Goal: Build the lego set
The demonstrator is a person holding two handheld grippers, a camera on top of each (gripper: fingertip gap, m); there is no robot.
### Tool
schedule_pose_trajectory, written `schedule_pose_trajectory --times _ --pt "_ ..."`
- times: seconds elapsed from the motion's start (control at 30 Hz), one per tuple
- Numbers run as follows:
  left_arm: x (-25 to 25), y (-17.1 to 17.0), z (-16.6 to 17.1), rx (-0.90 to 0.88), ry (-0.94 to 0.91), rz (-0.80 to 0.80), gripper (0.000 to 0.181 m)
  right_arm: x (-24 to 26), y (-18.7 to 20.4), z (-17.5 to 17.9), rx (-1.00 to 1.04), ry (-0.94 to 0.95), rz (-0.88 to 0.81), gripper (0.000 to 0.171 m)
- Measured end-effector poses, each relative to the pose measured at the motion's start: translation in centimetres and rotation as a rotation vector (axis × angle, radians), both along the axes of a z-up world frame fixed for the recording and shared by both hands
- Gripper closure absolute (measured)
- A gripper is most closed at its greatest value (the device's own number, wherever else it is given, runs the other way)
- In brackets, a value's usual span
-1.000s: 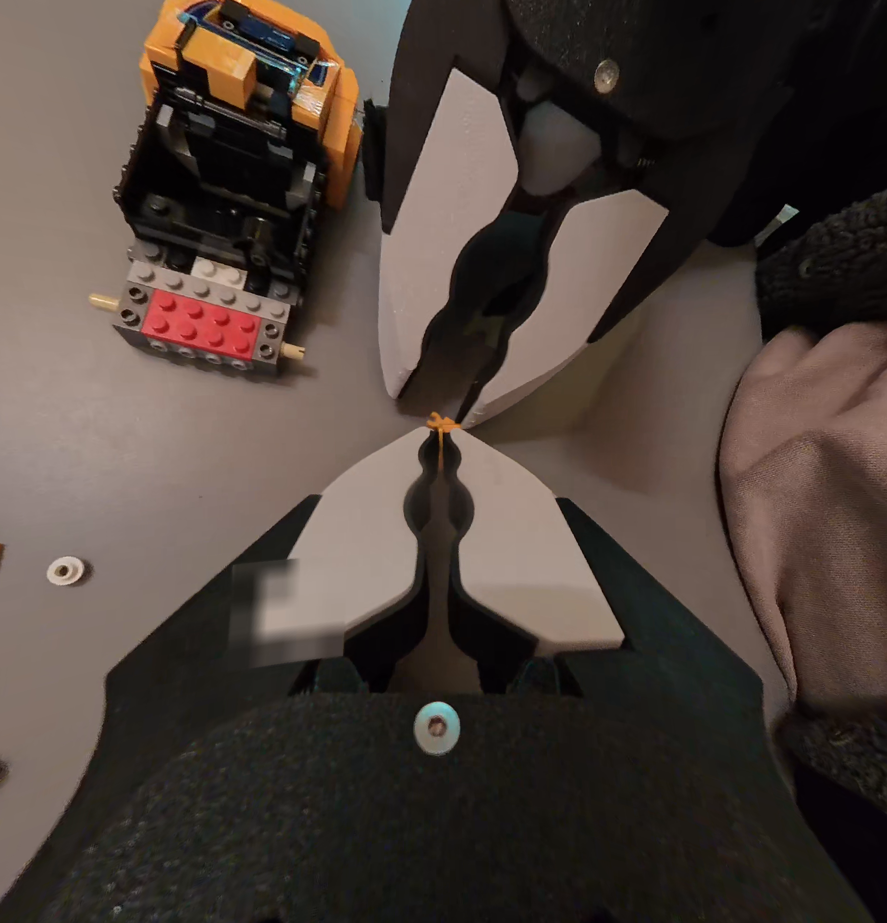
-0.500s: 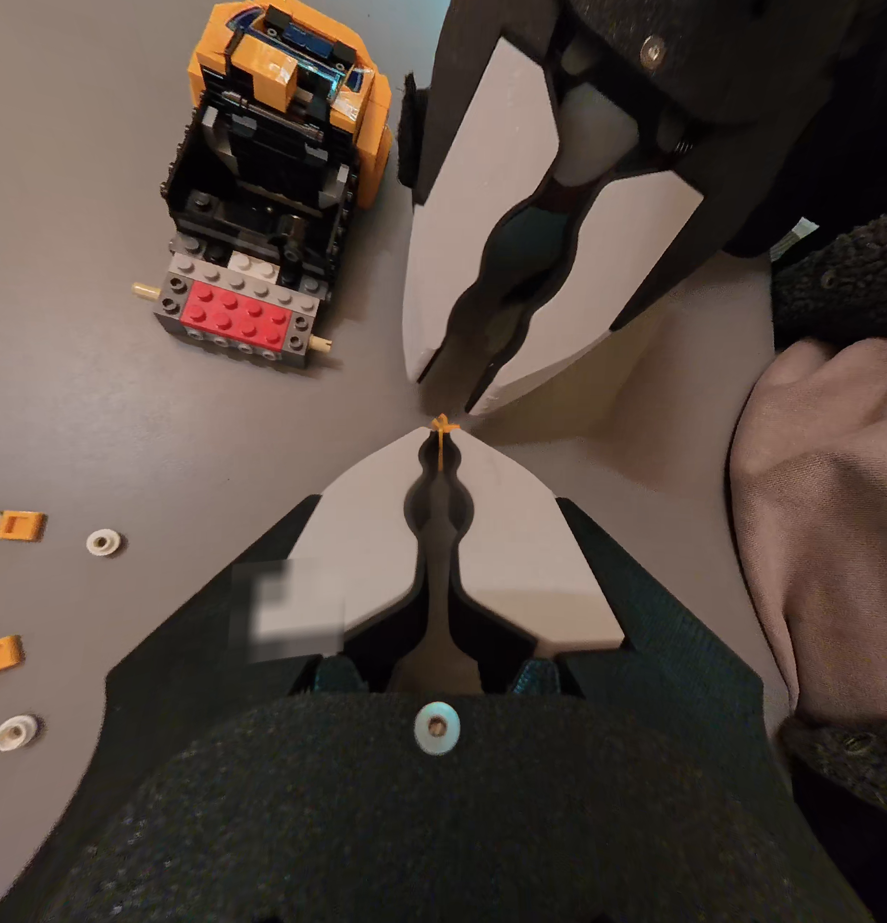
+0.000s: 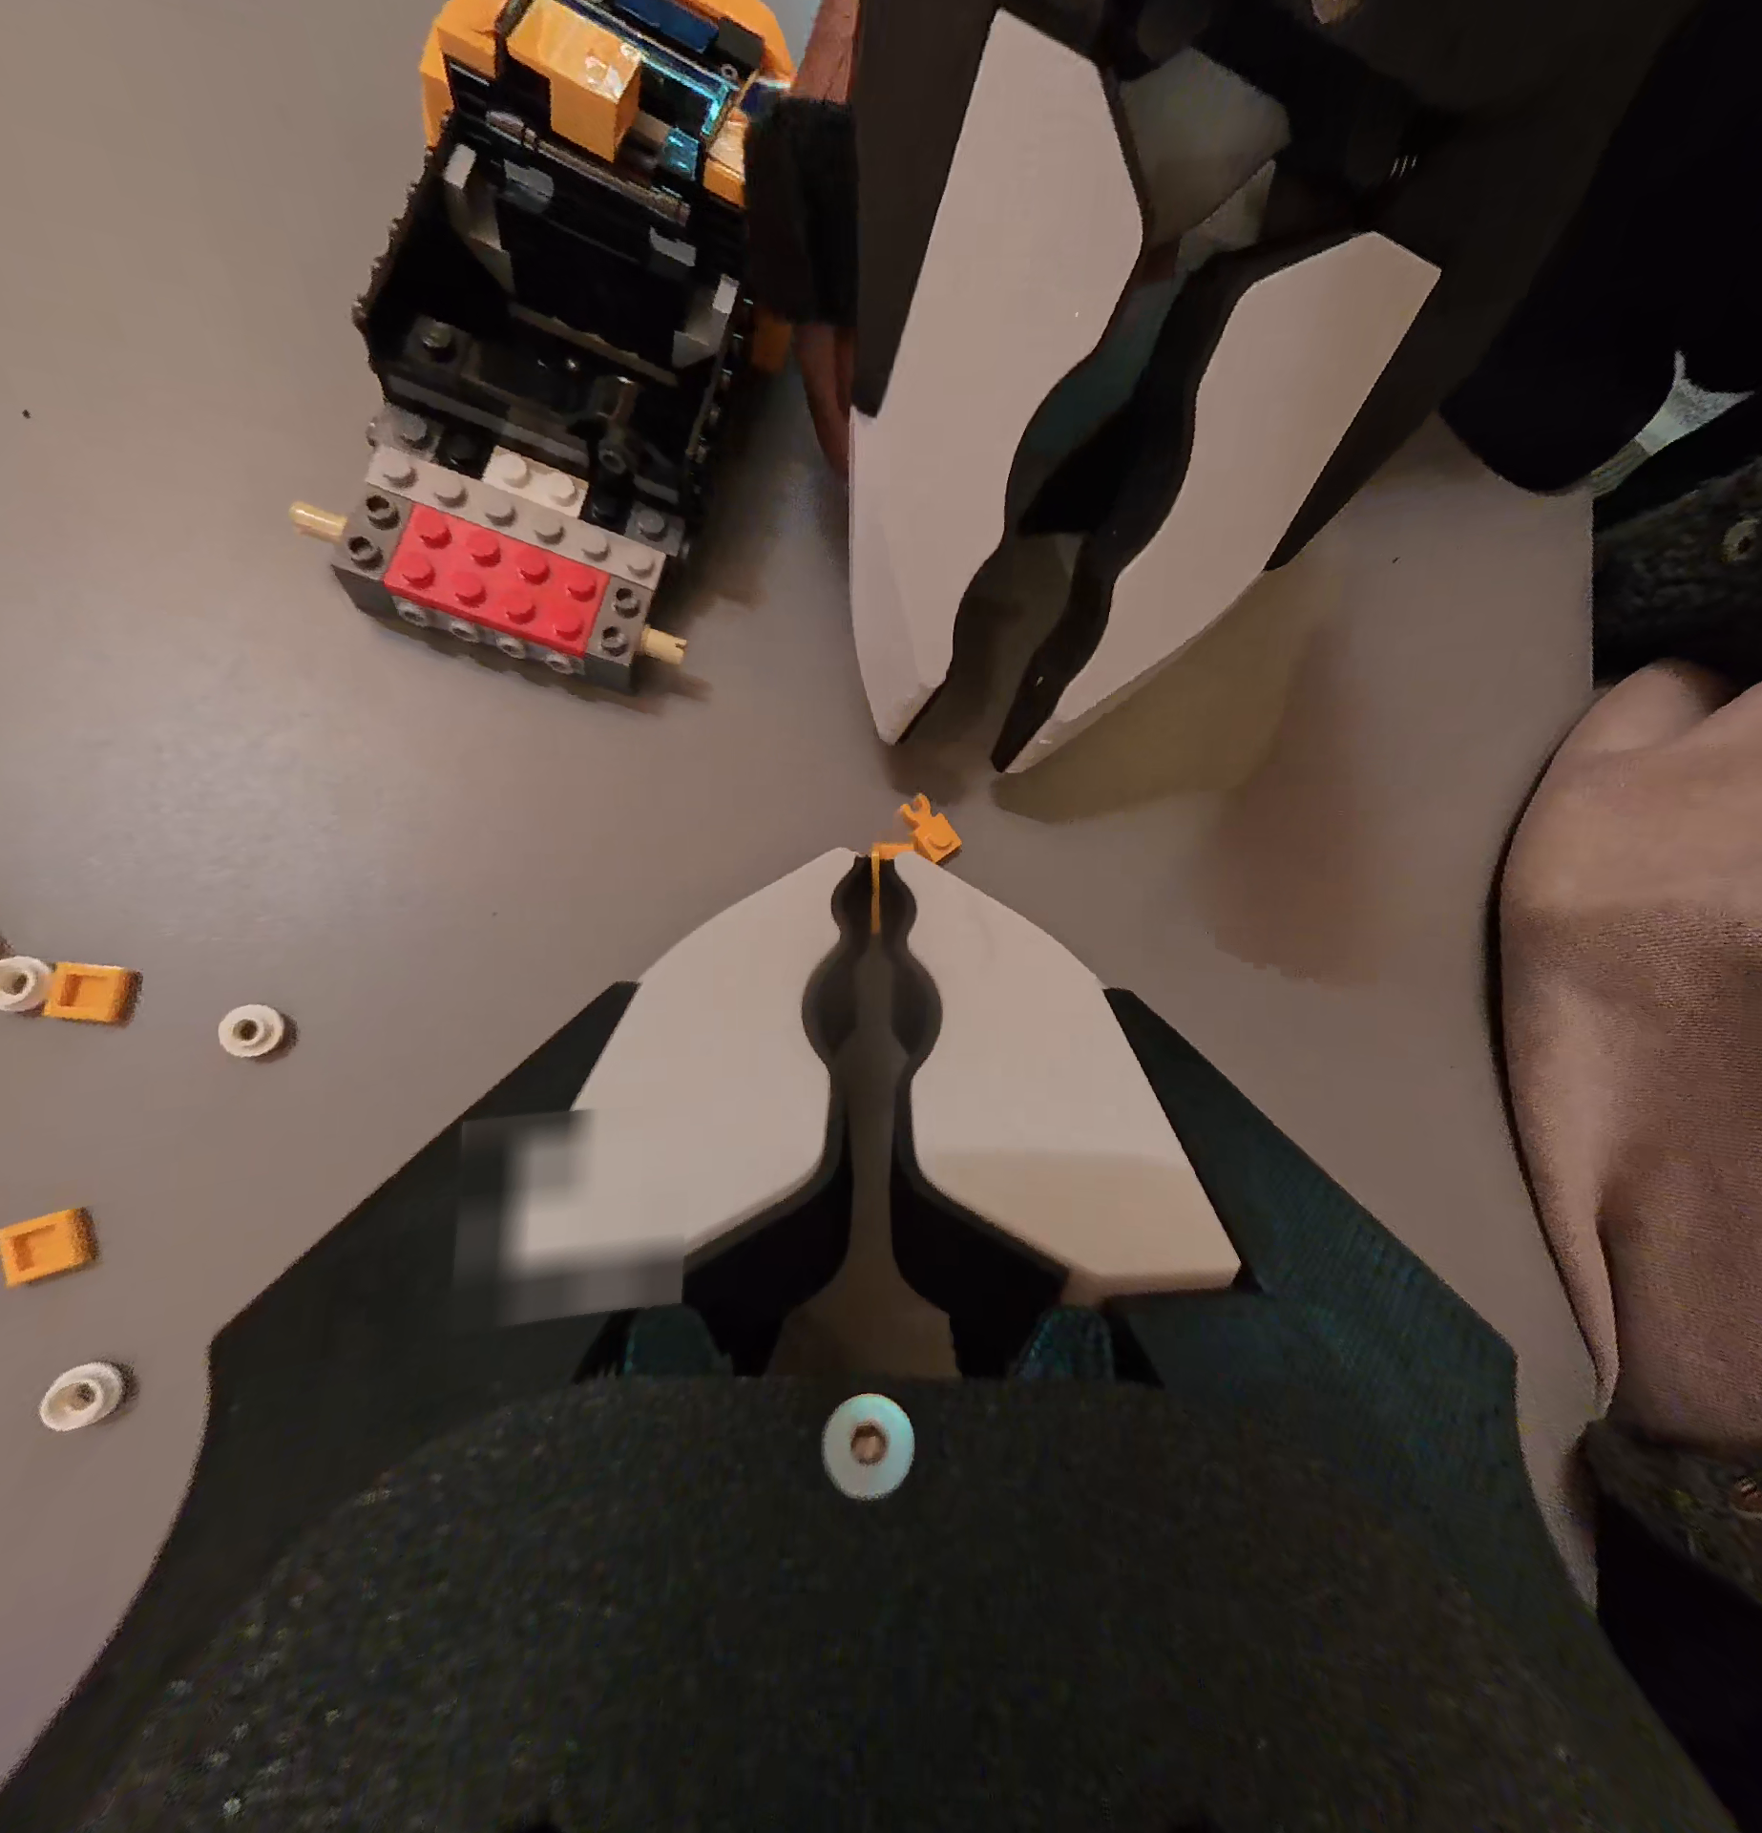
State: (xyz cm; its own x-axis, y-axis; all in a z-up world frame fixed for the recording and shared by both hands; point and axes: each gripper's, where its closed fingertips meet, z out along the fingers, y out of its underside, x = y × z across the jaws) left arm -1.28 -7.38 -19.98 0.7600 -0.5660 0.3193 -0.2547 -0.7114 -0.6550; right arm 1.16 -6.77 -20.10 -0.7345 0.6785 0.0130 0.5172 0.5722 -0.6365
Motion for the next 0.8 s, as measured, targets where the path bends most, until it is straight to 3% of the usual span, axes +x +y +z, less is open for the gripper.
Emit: schedule_pose_trajectory --times 0.8 --pt "-0.23 0.11 -0.46 -0.030 -0.022 0.014 0.180 -0.04 0.21 0.32 0.032 -0.008 0.065 0.147"
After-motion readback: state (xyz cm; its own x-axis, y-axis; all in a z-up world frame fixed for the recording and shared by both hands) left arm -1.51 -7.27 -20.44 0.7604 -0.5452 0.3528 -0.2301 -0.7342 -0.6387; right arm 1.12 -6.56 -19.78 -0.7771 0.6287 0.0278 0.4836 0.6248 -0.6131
